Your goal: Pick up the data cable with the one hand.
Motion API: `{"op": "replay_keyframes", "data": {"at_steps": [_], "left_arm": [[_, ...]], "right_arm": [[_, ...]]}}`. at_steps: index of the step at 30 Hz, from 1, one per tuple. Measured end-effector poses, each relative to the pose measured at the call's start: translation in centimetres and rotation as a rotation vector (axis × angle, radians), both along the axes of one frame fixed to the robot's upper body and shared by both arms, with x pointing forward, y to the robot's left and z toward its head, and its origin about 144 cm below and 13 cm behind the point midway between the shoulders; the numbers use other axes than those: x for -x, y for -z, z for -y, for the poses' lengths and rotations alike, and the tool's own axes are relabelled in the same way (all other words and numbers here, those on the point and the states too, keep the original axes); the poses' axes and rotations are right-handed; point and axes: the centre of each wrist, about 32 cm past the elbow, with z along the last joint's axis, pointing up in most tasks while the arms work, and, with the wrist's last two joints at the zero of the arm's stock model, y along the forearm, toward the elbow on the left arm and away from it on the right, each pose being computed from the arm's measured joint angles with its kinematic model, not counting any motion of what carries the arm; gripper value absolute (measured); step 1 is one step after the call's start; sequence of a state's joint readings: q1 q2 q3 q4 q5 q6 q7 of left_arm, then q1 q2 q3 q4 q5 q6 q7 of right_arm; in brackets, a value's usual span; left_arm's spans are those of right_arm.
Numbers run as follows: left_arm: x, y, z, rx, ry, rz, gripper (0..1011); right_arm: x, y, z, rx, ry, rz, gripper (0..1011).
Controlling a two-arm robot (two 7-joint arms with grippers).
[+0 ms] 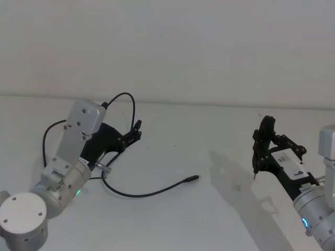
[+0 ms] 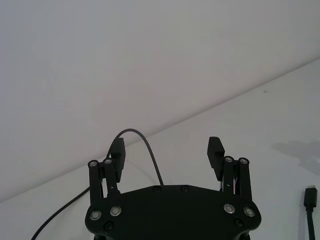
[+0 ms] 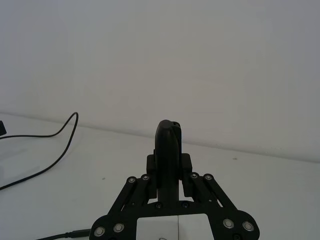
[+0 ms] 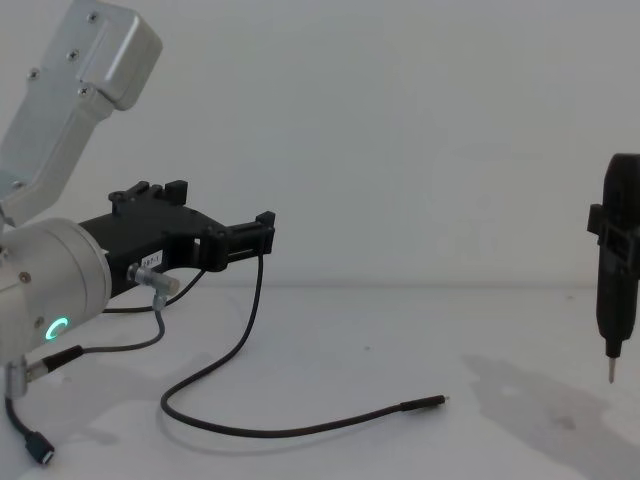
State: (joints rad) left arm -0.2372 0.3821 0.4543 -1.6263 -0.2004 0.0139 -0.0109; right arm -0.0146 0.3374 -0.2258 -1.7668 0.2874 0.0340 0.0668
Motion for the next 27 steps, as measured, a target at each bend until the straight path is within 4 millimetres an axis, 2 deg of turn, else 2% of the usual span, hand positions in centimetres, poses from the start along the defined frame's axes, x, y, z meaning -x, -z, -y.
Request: {"op": "replay_keyframes", "data": {"at_steps": [17, 27], "left_arm": [[0.03, -0.04, 0.03, -0.003, 0.008, -0.002, 1000], [0.23, -0.75, -0.12, -0.062, 0.099, -0.019, 1000]], "right_arm": [[0.0, 0.0, 0.0, 0.0, 0.0, 0.0, 268], [0.0, 0.0, 0.0, 0.0, 0.0, 0.0, 268]]}}
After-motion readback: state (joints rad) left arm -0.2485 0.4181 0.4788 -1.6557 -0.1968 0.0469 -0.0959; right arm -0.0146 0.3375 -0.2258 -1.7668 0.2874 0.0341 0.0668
